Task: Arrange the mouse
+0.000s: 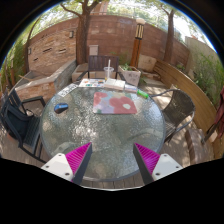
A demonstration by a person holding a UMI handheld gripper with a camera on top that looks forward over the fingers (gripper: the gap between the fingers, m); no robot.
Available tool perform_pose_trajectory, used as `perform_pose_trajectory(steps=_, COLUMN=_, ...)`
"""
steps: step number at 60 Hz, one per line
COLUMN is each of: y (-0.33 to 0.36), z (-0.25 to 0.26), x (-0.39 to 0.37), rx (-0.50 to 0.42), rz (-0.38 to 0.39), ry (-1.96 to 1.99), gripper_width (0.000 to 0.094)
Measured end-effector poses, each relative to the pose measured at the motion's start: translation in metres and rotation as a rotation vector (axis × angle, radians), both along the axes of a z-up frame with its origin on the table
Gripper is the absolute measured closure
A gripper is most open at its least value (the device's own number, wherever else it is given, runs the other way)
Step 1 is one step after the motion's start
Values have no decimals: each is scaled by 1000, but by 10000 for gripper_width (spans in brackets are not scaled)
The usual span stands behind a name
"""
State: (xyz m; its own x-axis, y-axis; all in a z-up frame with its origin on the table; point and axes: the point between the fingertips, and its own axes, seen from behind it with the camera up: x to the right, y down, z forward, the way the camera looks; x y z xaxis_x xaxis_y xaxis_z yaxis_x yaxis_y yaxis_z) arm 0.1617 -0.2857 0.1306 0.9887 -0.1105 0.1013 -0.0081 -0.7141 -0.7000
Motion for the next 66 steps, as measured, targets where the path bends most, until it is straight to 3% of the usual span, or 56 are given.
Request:
perform_pose_trajectory(steps=12, y=73, z=-68, x=-137, rx=25, rz=154, ry=83, gripper_width=81)
perform_pose_trajectory(steps=21, y=151, z=-101, x=-217, rx=70, rz=205, ry=146, gripper_width=82)
perform_pose_trajectory(steps=31, y=236, z=-128, x=-267, rx=80, rz=210, ry=152, gripper_width=82)
perform_pose_trajectory(steps=49, y=316, z=-143, x=-286, rx=58, rz=126, ry=152, gripper_width=99)
perform_pose_trajectory(steps=53, y=325, z=-144, x=-287, rx=52, rz=107, ry=143, gripper_width=161)
perform_pose_trajectory(steps=60, y=334, z=-147, x=-283, rx=50, rz=94, ry=86, gripper_width=451)
perform_pose_trajectory(steps=66, y=334, z=-147, x=-283, rx=40, rz=98, ry=81, gripper_width=511)
